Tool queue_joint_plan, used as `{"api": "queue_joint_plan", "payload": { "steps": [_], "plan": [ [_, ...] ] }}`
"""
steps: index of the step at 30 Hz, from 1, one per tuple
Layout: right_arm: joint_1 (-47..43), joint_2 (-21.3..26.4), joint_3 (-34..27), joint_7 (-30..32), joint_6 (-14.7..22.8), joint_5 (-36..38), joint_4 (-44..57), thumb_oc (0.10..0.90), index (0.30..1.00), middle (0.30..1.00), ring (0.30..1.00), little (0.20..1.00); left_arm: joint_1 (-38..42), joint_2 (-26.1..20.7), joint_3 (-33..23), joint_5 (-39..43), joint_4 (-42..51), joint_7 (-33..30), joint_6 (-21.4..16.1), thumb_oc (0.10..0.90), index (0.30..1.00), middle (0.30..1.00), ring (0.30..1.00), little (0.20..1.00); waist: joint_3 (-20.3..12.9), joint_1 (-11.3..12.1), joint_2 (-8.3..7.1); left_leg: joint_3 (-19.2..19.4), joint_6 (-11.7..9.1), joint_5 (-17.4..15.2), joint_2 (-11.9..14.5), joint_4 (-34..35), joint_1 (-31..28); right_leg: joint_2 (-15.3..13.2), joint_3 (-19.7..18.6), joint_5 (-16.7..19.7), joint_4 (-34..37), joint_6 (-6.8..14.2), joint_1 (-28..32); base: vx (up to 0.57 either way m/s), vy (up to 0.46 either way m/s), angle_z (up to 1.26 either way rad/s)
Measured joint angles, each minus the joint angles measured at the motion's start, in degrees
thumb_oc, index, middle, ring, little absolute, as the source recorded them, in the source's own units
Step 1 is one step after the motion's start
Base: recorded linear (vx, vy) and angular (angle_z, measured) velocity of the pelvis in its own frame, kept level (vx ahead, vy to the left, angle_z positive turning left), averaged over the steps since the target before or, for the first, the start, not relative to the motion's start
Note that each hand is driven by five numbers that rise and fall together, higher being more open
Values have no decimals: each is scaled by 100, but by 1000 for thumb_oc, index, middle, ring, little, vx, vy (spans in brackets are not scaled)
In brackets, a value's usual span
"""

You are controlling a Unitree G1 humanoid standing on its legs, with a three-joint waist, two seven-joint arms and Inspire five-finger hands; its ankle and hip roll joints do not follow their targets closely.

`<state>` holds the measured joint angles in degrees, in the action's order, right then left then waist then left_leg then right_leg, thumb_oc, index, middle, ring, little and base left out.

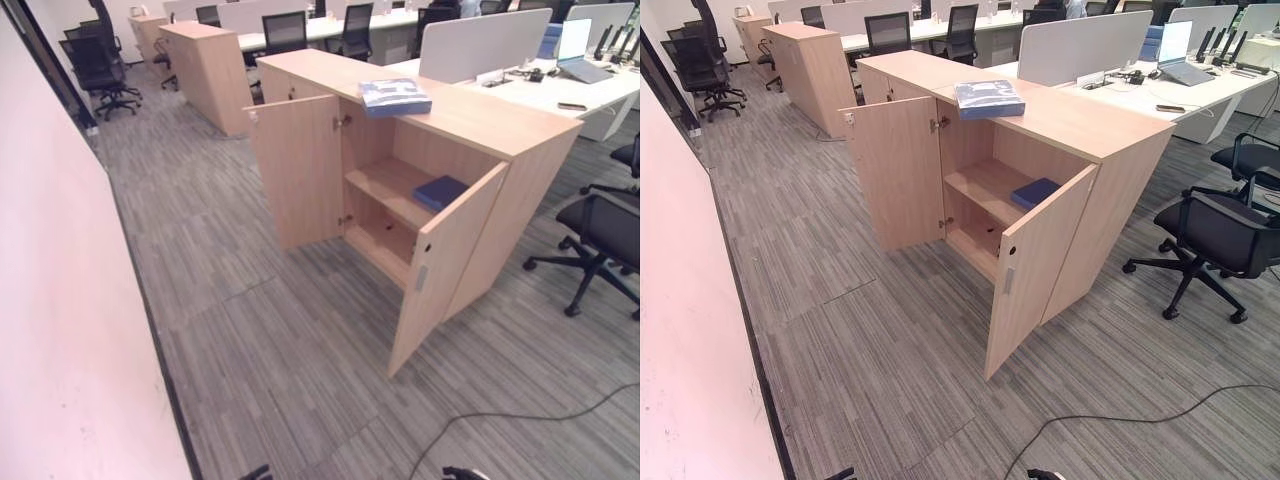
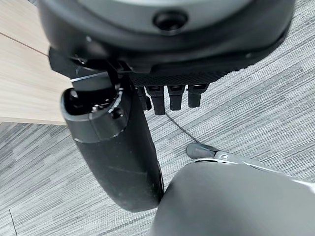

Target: Put the empty folder in the office cabinet

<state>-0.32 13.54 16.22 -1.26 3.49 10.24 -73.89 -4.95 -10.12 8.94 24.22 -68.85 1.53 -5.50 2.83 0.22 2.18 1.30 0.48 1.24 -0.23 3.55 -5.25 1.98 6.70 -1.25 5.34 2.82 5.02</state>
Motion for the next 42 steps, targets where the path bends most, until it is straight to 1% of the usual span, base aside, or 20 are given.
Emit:
{"api": "queue_joint_plan", "payload": {
  "steps": [7, 10, 15, 18, 27, 37, 39, 40, 41, 42],
  "plan": [
    [-1, -31, -1, 0, -1, 0, -1, 800, 900, 900, 900, 900, -21, -27, -10, 14, 28, -6, -4, 800, 900, 900, 900, 900, 31, 1, -54, 4, 1, 1, 0, 36, -87, -1, 0, 1, 0, -4, 66, 12, -1, 0],
    [3, -32, -15, 1, -1, 6, -2, 800, 900, 900, 900, 900, -20, -28, -7, -9, 12, -8, 0, 800, 900, 900, 900, 900, 27, -9, -47, 6, 2, 9, 0, 75, -109, -2, -2, -12, 1, -24, 68, 48, -1, -1],
    [21, -32, -15, -2, -12, 51, -7, 800, 900, 900, 900, 900, -17, -32, 4, -55, -80, 2, 17, 800, 900, 900, 900, 900, 24, -9, -22, 2, 7, 3, -3, 93, -189, -4, -2, -9, 1, -17, 144, 49, -1, 1],
    [16, -19, -21, -4, -29, 49, -8, 800, 900, 900, 900, 900, 8, -60, 158, -489, -173, 9, 35, 800, 900, 900, 900, 900, 7, -16, 24, 0, 8, -3, -5, 97, -192, -5, -3, -35, 1, -52, 146, 38, 3, 0],
    [-14, 20, -123, -14, -145, 46, -34, 800, 900, 900, 900, 900, 190, -51, 326, -890, -272, 45, 48, 800, 900, 900, 900, 900, -9, -36, 113, 9, 15, -10, -4, 97, -189, -5, -17, -42, 1, -63, 141, 25, 5, 0],
    [-36, 41, -133, -9, -196, 43, -59, 800, 900, 900, 900, 900, 187, -40, 316, -935, -273, 37, 53, 800, 900, 900, 900, 900, -36, -41, 155, 1, 14, -19, 5, 85, -185, 10, -27, -42, -3, -66, 140, 1, -43, 1],
    [-152, 36, -137, -11, -192, 44, -99, 800, 900, 900, 900, 900, 238, -55, 265, -921, -364, 34, 49, 800, 900, 900, 900, 900, -9, -12, 119, 6, -161, -146, 18, -413, 145, -1, -25, -111, -148, -131, -21, -163, -108, 2],
    [-260, 25, -131, -13, -207, 18, -157, 800, 900, 900, 900, 900, 372, -62, 209, -881, -432, 28, 46, 800, 900, 900, 900, 900, 50, 10, 30, -8, -291, -152, -20, -885, 420, -39, -46, -173, -306, -131, -135, -90, -79, -10],
    [-325, 15, -123, -9, -213, -7, -203, 800, 900, 900, 900, 900, 460, -92, 162, -875, -475, 31, 42, 800, 900, 900, 900, 900, 76, 19, -39, -3, -343, -166, -76, -1163, 573, -133, -98, -182, -354, -149, -191, -57, -65, -7],
    [-412, 25, -127, 1, -215, -10, -316, 800, 900, 900, 900, 900, 538, -119, 85, -868, -520, 28, 29, 800, 900, 900, 900, 900, 170, 22, -121, -13, -555, -93, -132, -1953, 941, -178, -133, -222, -460, -204, -200, -8, -66, -4]
  ]
}}
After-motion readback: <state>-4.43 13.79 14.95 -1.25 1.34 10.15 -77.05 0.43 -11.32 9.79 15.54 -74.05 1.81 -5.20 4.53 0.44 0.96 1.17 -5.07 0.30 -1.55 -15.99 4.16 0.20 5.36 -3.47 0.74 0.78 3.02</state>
